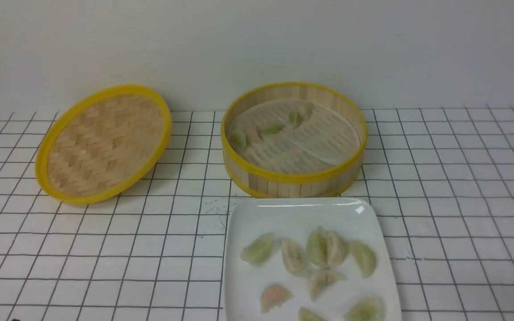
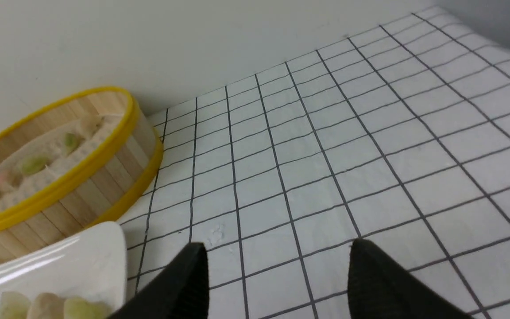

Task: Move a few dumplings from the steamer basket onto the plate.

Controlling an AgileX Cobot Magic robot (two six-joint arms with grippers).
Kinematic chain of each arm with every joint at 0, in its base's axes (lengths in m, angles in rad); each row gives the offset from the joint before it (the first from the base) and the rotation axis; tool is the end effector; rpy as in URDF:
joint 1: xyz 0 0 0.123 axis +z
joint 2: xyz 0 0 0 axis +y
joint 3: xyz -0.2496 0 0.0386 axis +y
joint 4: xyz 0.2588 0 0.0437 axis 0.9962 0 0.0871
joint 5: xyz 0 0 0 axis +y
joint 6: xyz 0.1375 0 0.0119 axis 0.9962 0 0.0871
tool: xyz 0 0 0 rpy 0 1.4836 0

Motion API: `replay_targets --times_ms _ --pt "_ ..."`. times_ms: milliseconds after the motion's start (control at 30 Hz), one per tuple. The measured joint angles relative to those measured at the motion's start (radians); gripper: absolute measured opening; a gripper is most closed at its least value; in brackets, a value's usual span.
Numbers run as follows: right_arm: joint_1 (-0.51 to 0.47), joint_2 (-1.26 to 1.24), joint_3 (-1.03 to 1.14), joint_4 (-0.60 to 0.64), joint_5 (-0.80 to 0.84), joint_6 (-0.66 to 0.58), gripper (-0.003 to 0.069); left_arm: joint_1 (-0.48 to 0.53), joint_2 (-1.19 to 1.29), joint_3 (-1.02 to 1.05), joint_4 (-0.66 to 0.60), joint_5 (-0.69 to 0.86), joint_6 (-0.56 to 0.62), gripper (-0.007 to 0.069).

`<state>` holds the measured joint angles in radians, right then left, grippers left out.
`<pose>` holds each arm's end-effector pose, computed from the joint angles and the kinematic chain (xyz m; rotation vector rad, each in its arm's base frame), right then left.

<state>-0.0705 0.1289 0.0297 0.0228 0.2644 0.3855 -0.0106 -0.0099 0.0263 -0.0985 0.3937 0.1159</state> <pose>0.1498 -0.0098 0.1501 0.4490 1.8599 0.2335 0.1403 -0.0067 0.1549 0.0593 1.8909 -0.0259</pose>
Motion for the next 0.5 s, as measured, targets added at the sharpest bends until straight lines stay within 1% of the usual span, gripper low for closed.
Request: replay_targets --times_ms 33,133,333,500 --pt "0.000 0.000 0.000 -0.004 0.000 0.006 0.0390 0.000 0.000 0.000 0.000 0.000 0.000 0.0225" --pt "0.000 0.000 0.000 -0.072 -0.001 0.029 0.0390 0.000 0.000 0.000 0.000 0.000 0.000 0.0225" --pt "0.000 0.000 0.000 -0.067 0.010 0.102 0.0390 0.000 0.000 0.000 0.000 0.000 0.000 0.0225" --pt "0.000 0.000 0.000 -0.064 0.025 0.115 0.0390 0.000 0.000 0.000 0.000 0.000 0.000 0.0225"
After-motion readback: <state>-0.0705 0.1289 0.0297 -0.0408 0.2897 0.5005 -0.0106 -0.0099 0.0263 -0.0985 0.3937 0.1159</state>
